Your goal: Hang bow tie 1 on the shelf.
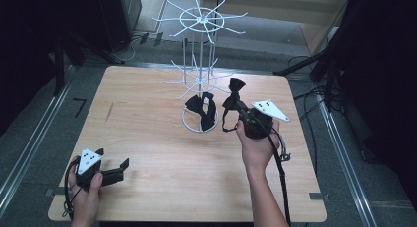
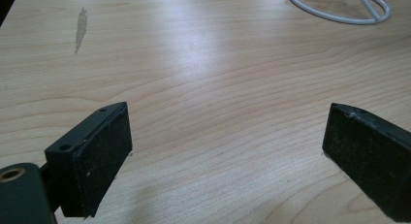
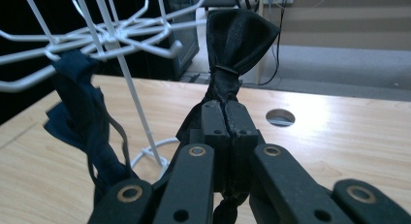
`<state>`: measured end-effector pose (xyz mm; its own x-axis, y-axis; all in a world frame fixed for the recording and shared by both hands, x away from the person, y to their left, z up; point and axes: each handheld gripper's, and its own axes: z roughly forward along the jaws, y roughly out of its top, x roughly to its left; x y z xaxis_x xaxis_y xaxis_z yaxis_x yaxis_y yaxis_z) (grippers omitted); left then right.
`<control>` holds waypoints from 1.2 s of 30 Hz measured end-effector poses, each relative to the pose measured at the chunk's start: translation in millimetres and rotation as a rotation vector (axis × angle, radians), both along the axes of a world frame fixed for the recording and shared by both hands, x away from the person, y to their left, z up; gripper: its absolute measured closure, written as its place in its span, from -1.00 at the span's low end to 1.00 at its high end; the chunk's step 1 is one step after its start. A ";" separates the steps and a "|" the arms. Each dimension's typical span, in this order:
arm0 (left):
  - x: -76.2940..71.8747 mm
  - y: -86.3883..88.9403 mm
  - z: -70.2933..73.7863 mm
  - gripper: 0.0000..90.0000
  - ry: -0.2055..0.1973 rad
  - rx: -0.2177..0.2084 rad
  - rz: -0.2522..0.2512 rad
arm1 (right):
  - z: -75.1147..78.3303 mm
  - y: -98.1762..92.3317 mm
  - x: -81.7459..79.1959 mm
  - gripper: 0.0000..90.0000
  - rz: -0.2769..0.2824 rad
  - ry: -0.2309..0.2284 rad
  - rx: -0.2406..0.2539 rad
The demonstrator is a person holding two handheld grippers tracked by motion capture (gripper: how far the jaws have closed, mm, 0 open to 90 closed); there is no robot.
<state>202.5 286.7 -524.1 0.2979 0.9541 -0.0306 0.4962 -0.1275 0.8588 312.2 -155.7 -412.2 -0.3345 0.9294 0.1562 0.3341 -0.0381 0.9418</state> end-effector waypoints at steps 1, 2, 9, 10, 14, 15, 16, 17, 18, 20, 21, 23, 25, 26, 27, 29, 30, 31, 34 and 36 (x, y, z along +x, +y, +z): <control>0.0 0.0 0.0 -0.90 0.000 0.000 0.000 | 1.3 0.9 -0.3 1.00 0.001 -0.004 0.003; 0.0 0.0 0.0 -0.90 0.000 -0.001 0.000 | 3.1 1.8 -0.8 1.00 0.004 -0.008 0.005; 0.0 -0.2 -0.1 -0.90 -0.001 -0.001 0.001 | 13.4 3.5 -1.9 1.00 -0.002 -0.044 -0.002; 0.0 -0.2 -0.1 -0.90 -0.001 -0.001 0.002 | 14.3 3.5 -1.9 1.00 -0.001 -0.044 -0.003; 0.1 0.0 0.0 -0.90 0.000 0.000 0.001 | 18.1 5.1 -3.3 1.00 0.005 -0.052 -0.002; 0.1 0.1 -0.1 -0.90 0.000 0.000 0.000 | 19.2 5.6 -3.9 1.00 0.006 -0.055 -0.002; 0.0 0.0 0.0 -0.90 0.001 0.000 0.001 | 20.4 6.4 -4.4 0.99 0.007 -0.059 -0.001; 0.0 0.0 0.0 -0.90 0.000 0.001 0.001 | 21.7 7.3 -5.0 0.99 0.010 -0.063 0.000; 0.1 0.0 -0.1 -0.90 -0.001 -0.001 0.000 | 23.0 8.2 -5.5 0.99 0.011 -0.067 -0.003; 0.1 0.2 -0.1 -0.90 -0.001 -0.001 0.000 | 25.9 10.7 -7.2 0.99 0.018 -0.073 -0.004; 0.1 0.2 -0.1 -0.90 0.000 -0.002 0.001 | 27.3 12.3 -8.4 0.99 0.022 -0.077 -0.005; 0.2 0.3 -0.1 -0.90 0.000 -0.002 0.001 | 29.6 14.9 -10.3 0.99 0.025 -0.085 -0.013; 0.1 0.2 -0.1 -0.90 0.000 -0.003 0.001 | 30.6 17.9 -10.9 0.99 0.034 -0.086 -0.016; 0.1 0.2 0.0 -0.90 0.000 -0.003 0.001 | 30.4 22.0 -10.8 0.99 0.041 -0.084 -0.023; 0.0 0.4 0.0 -0.90 0.001 -0.001 0.000 | 30.4 22.0 -10.8 0.99 0.041 -0.084 -0.023; -0.1 0.4 0.0 -0.90 0.000 -0.002 0.001 | 29.4 26.0 -10.5 0.98 0.045 -0.084 -0.031; -0.1 0.4 0.0 -0.90 0.000 -0.001 0.001 | 28.8 28.4 -10.6 0.98 0.047 -0.082 -0.031; -0.1 0.4 0.0 -0.90 0.000 -0.002 0.001 | 28.1 30.6 -10.7 0.97 0.048 -0.080 -0.036; 0.1 0.1 -0.1 -0.90 -0.001 -0.003 0.002 | 23.5 39.2 -9.1 0.96 0.057 -0.075 -0.052; 0.0 0.1 -0.1 -0.90 -0.002 -0.003 0.002 | 22.4 40.8 -8.5 0.95 0.056 -0.072 -0.053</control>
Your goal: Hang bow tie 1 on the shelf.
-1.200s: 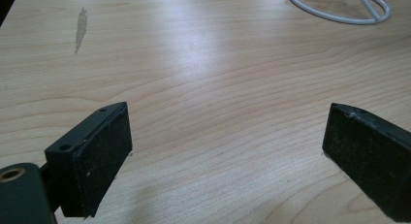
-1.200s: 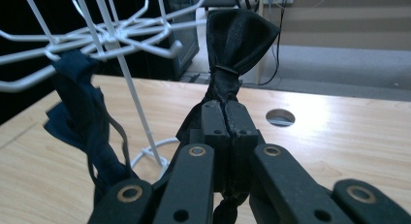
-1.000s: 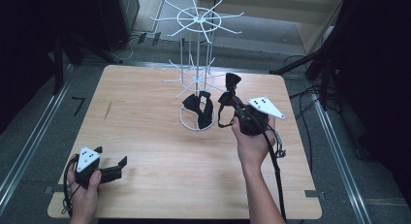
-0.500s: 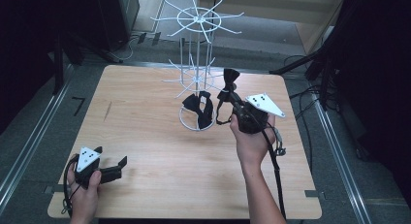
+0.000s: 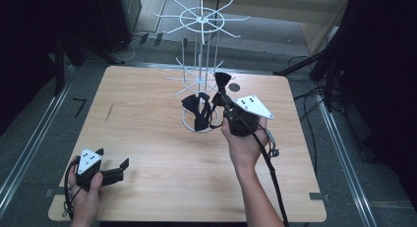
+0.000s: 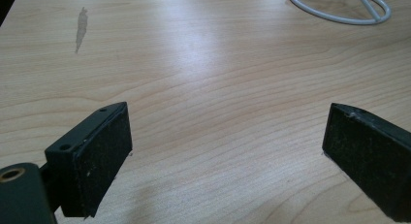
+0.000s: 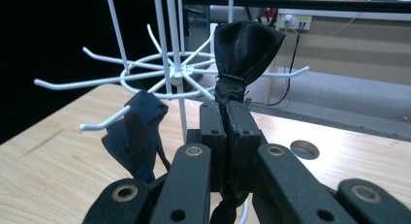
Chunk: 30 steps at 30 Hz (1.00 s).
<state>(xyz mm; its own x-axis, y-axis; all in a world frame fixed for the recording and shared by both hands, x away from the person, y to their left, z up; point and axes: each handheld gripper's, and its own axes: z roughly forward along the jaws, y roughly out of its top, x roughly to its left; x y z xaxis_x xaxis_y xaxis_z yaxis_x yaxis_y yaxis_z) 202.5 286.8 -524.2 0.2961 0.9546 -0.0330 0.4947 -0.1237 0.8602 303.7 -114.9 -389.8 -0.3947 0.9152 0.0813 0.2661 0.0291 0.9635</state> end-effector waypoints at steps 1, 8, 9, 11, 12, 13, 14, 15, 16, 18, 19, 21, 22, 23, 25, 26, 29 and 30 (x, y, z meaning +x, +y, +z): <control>0.0 0.0 0.0 -0.90 0.000 0.000 0.000 | -2.1 1.9 1.6 0.96 0.002 0.004 -0.007; -0.1 0.1 0.0 -0.90 0.001 -0.002 0.001 | -8.2 7.1 6.6 0.96 -0.005 0.011 -0.027; -0.1 0.0 0.0 -0.90 0.000 -0.002 0.001 | -8.5 7.4 7.5 0.96 -0.003 0.010 -0.028; -0.2 0.0 0.1 -0.90 0.001 -0.003 0.001 | -9.1 8.2 9.5 0.96 -0.002 0.010 -0.032; -0.2 0.0 0.1 -0.90 0.000 -0.004 0.001 | -9.5 8.5 10.3 0.96 0.000 0.011 -0.031; -0.2 0.0 0.1 -0.90 0.001 -0.004 0.001 | -10.3 8.9 12.3 0.95 0.003 0.009 -0.035; -0.1 0.1 0.0 -0.90 0.000 -0.004 0.001 | -11.1 9.2 14.0 0.95 0.006 0.009 -0.040; -0.2 0.2 0.1 -0.90 0.001 -0.003 0.000 | -11.9 9.9 15.4 0.95 0.011 0.014 -0.039; -0.1 0.2 0.0 -0.90 0.000 -0.004 0.001 | -13.9 10.5 19.1 0.96 0.033 0.022 -0.046; -0.2 0.3 0.1 -0.90 0.001 -0.004 0.001 | -14.9 10.7 20.5 0.96 0.038 0.023 -0.053; -0.2 0.3 0.1 -0.90 0.001 -0.004 0.002 | -16.4 10.9 22.2 0.95 0.043 0.030 -0.057; -0.4 0.4 0.2 -0.90 0.000 -0.006 0.002 | -18.2 10.1 24.6 0.92 0.051 0.027 -0.061; -0.4 0.5 0.1 -0.90 -0.001 -0.006 0.003 | -18.7 9.5 24.9 0.88 0.056 0.019 -0.065; -0.3 0.5 0.1 -0.90 -0.001 -0.006 0.004 | -19.4 9.1 25.3 0.81 0.064 0.008 -0.074; -0.4 0.4 0.1 -0.90 0.000 -0.006 0.003 | -21.7 8.2 24.7 0.65 0.080 -0.014 -0.090; -0.5 0.4 0.2 -0.90 0.000 -0.004 0.002 | -23.1 7.6 24.1 0.56 0.085 -0.021 -0.093; -0.5 0.3 0.2 -0.90 -0.001 -0.003 0.003 | -26.5 2.6 20.8 0.47 0.107 -0.012 -0.087; -0.5 0.3 0.2 -0.90 -0.002 -0.002 0.002 | -27.2 0.6 19.9 0.43 0.113 -0.010 -0.084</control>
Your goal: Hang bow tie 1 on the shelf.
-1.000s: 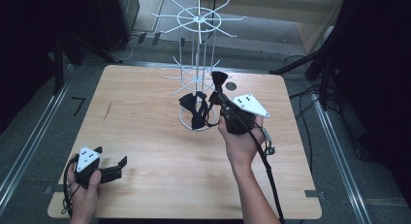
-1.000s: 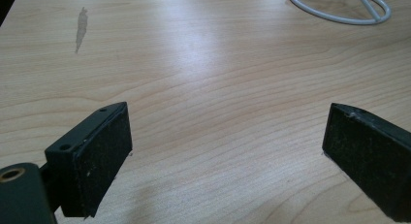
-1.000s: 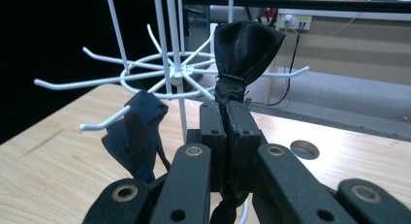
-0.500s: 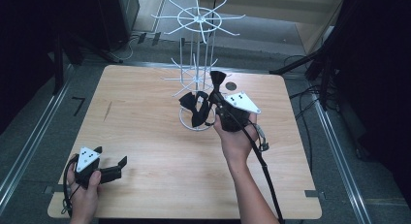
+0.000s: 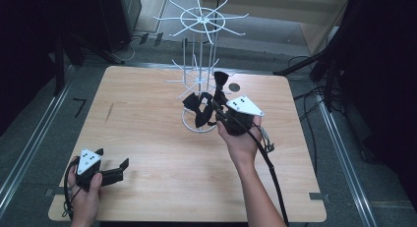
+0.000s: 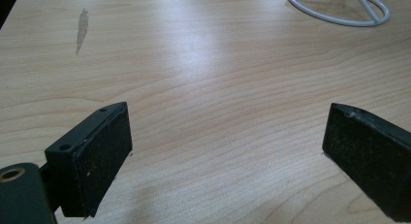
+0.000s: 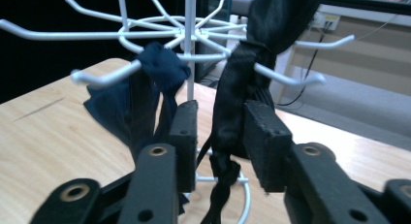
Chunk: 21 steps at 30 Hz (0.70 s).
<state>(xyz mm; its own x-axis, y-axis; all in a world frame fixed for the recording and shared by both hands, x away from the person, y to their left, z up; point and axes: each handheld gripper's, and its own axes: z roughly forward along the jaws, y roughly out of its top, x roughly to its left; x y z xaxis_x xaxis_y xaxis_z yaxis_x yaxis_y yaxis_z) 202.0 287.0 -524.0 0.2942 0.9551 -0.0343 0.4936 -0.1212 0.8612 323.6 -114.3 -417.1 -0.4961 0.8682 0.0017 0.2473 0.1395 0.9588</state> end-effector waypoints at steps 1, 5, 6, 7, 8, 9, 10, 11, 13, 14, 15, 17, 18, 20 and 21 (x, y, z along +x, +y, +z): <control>-0.1 -0.1 0.0 -0.90 0.000 0.000 0.000 | -1.4 -3.3 -1.8 0.38 0.002 0.001 0.005; -0.1 -0.3 -0.1 -0.90 0.002 0.003 -0.002 | -4.0 -15.0 -7.9 -0.11 -0.013 -0.012 0.010; 0.0 -0.2 -0.1 -0.90 0.002 0.001 -0.002 | -4.1 -17.4 -10.2 -0.30 -0.026 -0.009 0.011; 0.0 -0.2 -0.1 -0.90 0.002 0.001 -0.001 | -5.0 -20.0 -13.4 -0.47 -0.058 -0.014 -0.007; -0.2 -0.4 -0.1 -0.90 0.003 0.000 0.000 | -6.5 -21.3 -15.9 -0.58 -0.073 -0.022 -0.022; -0.2 -0.2 0.0 -0.90 0.002 0.003 -0.001 | -8.1 -23.9 -18.3 -0.70 -0.089 -0.029 -0.033; -0.4 -0.3 -0.1 -0.90 0.000 0.001 0.002 | -9.6 -27.5 -20.3 -0.76 -0.090 -0.024 -0.029; -0.4 -0.2 -0.2 -0.90 -0.004 -0.002 0.003 | -11.4 -31.6 -22.0 -0.87 -0.082 -0.015 -0.017; -0.8 -0.1 -0.2 -0.90 -0.005 -0.007 0.006 | -15.0 -40.4 -23.6 -1.00 -0.053 0.009 0.012; -0.8 -0.1 -0.2 -0.90 -0.006 -0.006 0.006 | -16.9 -45.0 -24.9 -1.00 -0.042 0.016 0.025; -0.9 0.0 0.0 -0.90 -0.003 -0.004 0.005 | -19.0 -49.3 -26.2 -1.00 -0.038 0.016 0.034; -0.9 -0.1 -0.1 -0.90 -0.004 -0.003 0.005 | -23.1 -57.0 -29.4 -1.00 -0.036 0.016 0.034; -0.9 -0.1 0.0 -0.90 -0.003 -0.001 0.004 | -25.2 -60.6 -31.6 -1.00 -0.036 0.018 0.035; -0.7 -0.1 -0.1 -0.90 -0.004 -0.002 0.002 | -30.4 -68.8 -36.0 -1.00 -0.029 0.019 0.032; -0.7 -0.1 -0.1 -0.90 -0.003 -0.001 0.002 | -32.2 -71.2 -37.6 -1.00 -0.030 0.022 0.029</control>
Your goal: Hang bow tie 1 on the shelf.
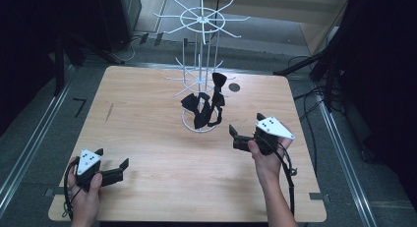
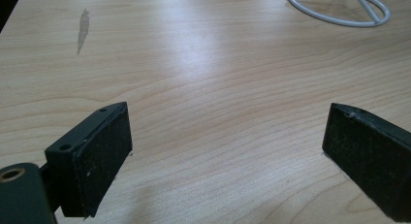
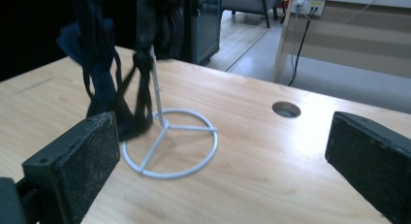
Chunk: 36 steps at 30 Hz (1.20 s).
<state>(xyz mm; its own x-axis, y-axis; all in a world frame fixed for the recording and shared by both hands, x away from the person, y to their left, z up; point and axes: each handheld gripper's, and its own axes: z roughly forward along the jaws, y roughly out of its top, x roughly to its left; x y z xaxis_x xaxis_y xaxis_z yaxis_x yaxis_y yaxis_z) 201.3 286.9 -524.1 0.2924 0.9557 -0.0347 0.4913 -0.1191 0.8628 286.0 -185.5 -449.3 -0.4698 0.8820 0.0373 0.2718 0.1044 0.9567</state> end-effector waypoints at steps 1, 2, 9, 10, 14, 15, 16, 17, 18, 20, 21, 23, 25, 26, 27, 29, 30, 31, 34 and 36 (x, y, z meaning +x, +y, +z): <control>0.0 -0.1 0.0 -0.90 0.000 0.001 -0.001 | -2.6 -3.2 -1.7 -1.00 0.000 -0.001 -0.003; -0.1 -0.2 0.0 -0.90 0.000 0.002 -0.001 | -5.1 -6.2 -3.5 -1.00 0.001 0.002 -0.003; -0.3 -0.7 0.0 -0.90 0.001 0.006 0.000 | -22.7 -27.2 -14.5 -1.00 -0.021 0.020 0.002; -0.4 -0.7 0.0 -0.90 0.002 0.005 0.000 | -26.0 -30.5 -15.8 -1.00 -0.026 0.023 0.007; -0.6 -0.8 0.0 -0.90 0.001 0.007 -0.001 | -39.6 -41.8 -20.0 -1.00 -0.046 0.053 0.023; -0.6 -0.8 0.0 -0.90 0.001 0.007 -0.001 | -42.6 -44.6 -20.8 -1.00 -0.058 0.063 0.027; -0.6 -0.8 0.0 -0.90 0.002 0.007 -0.002 | -45.3 -47.4 -21.8 -1.00 -0.062 0.072 0.034; -0.7 -0.9 -0.1 -0.90 0.003 0.005 -0.002 | -47.8 -50.2 -23.0 -1.00 -0.067 0.078 0.036; -0.8 -0.9 0.0 -0.90 0.003 0.005 -0.003 | -50.2 -53.2 -24.3 -1.00 -0.072 0.080 0.031; -0.7 -0.8 0.0 -0.90 0.004 0.005 -0.002 | -55.0 -59.3 -27.0 -1.00 -0.076 0.088 0.029; -0.7 -0.8 0.0 -0.90 0.004 0.006 -0.002 | -57.3 -62.6 -28.5 -1.00 -0.081 0.090 0.026; -0.6 -0.9 -0.1 -0.90 0.003 0.007 -0.003 | -61.1 -69.5 -31.1 -1.00 -0.082 0.099 0.030; -0.6 -1.1 -0.1 -0.90 0.005 0.008 -0.003 | -64.1 -76.1 -33.6 -1.00 -0.092 0.110 0.035; -0.6 -1.2 -0.1 -0.90 0.005 0.010 -0.003 | -65.4 -79.4 -34.8 -1.00 -0.097 0.113 0.037; -0.6 -1.3 -0.1 -0.90 0.004 0.010 -0.004 | -66.7 -82.5 -35.7 -1.00 -0.100 0.113 0.042; -0.6 -1.4 -0.1 -0.90 0.004 0.010 -0.004 | -68.7 -87.8 -38.7 -1.00 -0.110 0.113 0.043; -0.5 -1.4 -0.1 -0.90 0.005 0.010 -0.004 | -70.0 -90.6 -40.0 -1.00 -0.110 0.110 0.042; -0.5 -1.4 -0.1 -0.90 0.005 0.010 -0.004 | -71.4 -92.8 -41.5 -1.00 -0.110 0.114 0.043; -0.5 -1.3 -0.1 -0.90 0.005 0.010 -0.004 | -76.3 -100.4 -45.4 -1.00 -0.112 0.129 0.041; -0.5 -1.3 -0.1 -0.90 0.004 0.010 -0.004 | -79.4 -106.1 -47.9 -1.00 -0.120 0.147 0.051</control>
